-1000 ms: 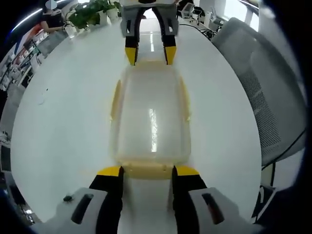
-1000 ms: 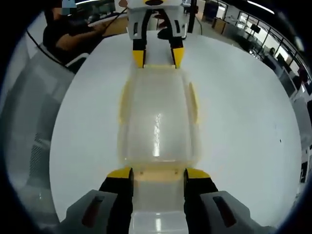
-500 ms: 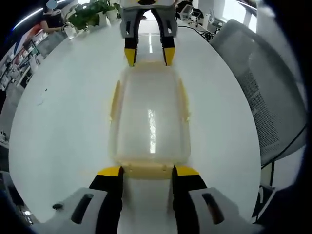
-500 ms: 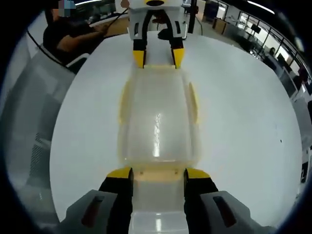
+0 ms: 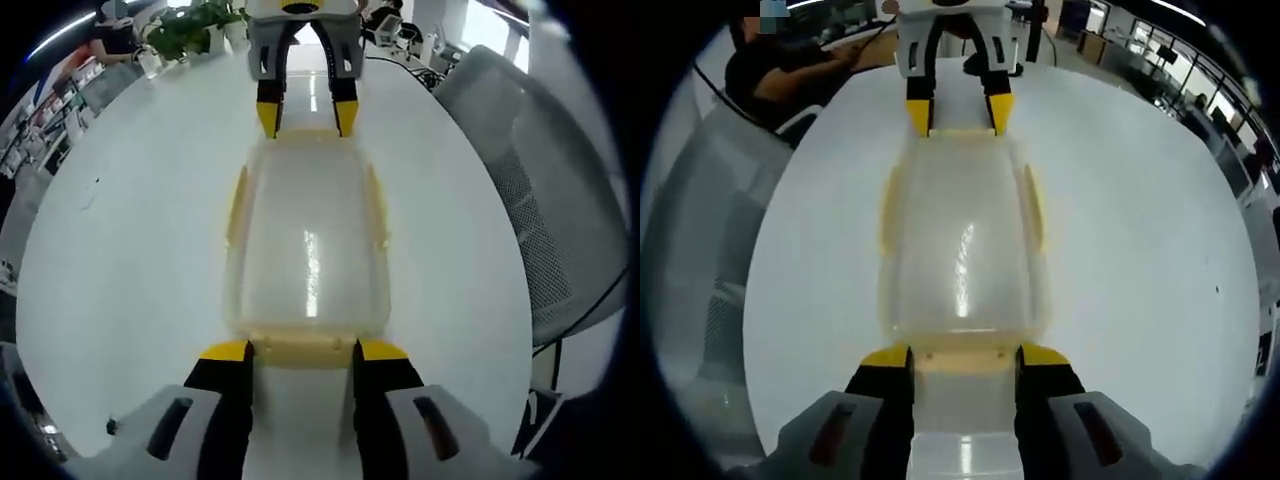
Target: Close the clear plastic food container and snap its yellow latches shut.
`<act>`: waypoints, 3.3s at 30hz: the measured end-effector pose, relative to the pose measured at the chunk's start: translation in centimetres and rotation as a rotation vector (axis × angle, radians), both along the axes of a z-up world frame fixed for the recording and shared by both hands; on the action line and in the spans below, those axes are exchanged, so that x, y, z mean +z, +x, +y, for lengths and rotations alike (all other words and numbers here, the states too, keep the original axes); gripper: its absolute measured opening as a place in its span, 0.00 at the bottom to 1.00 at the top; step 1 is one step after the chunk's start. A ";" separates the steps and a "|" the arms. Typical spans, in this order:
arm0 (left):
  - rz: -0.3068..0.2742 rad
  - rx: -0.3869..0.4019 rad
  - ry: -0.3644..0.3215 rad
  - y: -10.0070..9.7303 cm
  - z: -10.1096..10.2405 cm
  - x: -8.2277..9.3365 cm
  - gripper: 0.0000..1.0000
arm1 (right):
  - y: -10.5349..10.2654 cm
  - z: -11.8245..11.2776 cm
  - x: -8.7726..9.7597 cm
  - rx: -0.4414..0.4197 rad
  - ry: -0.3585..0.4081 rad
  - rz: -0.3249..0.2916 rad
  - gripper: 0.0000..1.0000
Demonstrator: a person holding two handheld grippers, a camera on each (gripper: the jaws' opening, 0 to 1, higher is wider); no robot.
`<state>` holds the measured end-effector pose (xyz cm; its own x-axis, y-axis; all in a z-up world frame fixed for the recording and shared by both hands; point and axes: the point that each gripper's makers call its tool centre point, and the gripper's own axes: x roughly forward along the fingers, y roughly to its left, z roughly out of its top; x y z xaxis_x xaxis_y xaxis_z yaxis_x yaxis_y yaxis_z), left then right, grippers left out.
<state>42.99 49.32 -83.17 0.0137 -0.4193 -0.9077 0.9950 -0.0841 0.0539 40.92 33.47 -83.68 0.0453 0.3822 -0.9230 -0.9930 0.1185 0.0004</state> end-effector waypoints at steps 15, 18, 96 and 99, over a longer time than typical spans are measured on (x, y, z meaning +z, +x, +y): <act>-0.028 0.016 -0.003 0.0 0.2 0.2 0.38 | 0.2 0.1 0.8 0.023 0.010 -0.023 0.37; -0.030 0.024 -0.010 -0.1 0.3 0.6 0.38 | 0.3 0.2 1.2 0.030 0.008 -0.035 0.37; -0.165 -0.004 -0.064 -1.9 -9.5 7.9 0.38 | -1.9 -9.5 8.3 0.017 -0.016 -0.111 0.38; -0.163 -0.008 -0.065 -1.9 -10.1 7.9 0.38 | -2.1 -10.0 8.5 0.014 -0.017 -0.111 0.38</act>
